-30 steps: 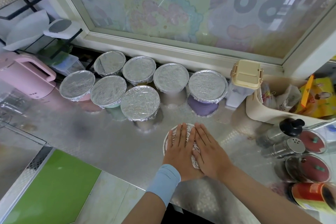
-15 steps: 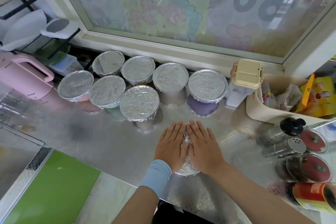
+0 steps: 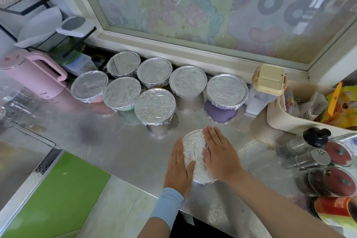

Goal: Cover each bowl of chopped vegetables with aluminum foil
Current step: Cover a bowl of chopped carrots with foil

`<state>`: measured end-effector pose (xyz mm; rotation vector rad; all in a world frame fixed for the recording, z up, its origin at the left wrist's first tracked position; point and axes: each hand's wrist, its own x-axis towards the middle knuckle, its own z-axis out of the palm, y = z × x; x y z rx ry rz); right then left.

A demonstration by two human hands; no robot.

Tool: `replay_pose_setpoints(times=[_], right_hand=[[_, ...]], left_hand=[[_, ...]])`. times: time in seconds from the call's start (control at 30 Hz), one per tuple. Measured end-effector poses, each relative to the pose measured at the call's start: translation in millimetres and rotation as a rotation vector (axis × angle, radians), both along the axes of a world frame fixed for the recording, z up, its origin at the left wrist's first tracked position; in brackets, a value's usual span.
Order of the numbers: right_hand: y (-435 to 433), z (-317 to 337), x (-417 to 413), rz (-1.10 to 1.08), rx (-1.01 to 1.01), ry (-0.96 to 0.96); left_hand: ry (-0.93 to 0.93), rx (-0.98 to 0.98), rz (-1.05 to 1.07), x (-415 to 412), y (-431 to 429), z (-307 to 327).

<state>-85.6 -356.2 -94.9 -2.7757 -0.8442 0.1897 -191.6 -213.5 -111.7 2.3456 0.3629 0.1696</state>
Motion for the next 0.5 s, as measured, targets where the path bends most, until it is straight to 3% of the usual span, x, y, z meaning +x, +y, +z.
replay_pose_setpoints(times=[0.17, 0.37, 0.5], right_hand=[[-2, -2, 1, -0.014, 0.112, 0.035], [-2, 3, 2, -0.321, 0.457, 0.230], [-4, 3, 3, -0.400, 0.544, 0.289]], left_hand=[[0.019, 0.376, -0.124, -3, -7, 8], [0.142, 0.428, -0.206, 20, -17, 20], [0.139, 0.487, -0.286, 20, -10, 18]])
